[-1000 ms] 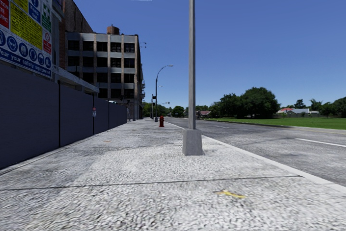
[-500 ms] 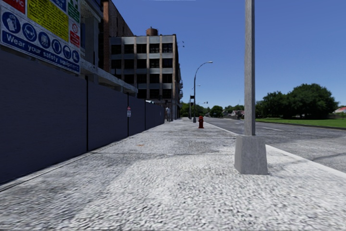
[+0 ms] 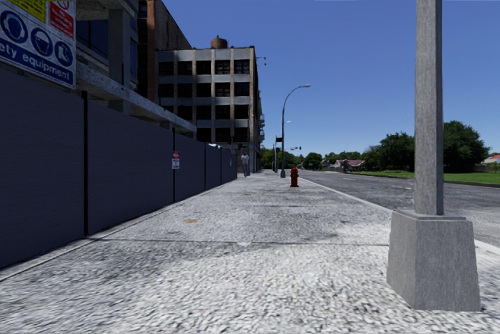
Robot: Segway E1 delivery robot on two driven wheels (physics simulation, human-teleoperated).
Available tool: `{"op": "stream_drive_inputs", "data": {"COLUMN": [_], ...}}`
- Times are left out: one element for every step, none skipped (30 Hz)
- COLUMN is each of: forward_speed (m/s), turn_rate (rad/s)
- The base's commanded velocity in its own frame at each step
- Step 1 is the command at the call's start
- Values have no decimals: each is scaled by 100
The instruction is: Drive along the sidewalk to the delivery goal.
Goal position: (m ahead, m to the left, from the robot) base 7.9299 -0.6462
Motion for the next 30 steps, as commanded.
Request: {"op": "stream_drive_inputs", "data": {"forward_speed": [200, 200, 200, 200, 200, 200, 200, 200, 200, 200, 200, 200, 200, 200, 200, 200, 200, 200, 200, 200, 200, 200, 200, 200, 200, 200, 200, 200, 200, 200], "turn_rate": [0, 0, 0, 0, 0, -4, -8, -9, -9, -10, -10, -19, -19, -34, -41, -43, -43, -44, -44, -44, -44, -44, 0, 0, 0, 0, 0, 0, 0, 0]}}
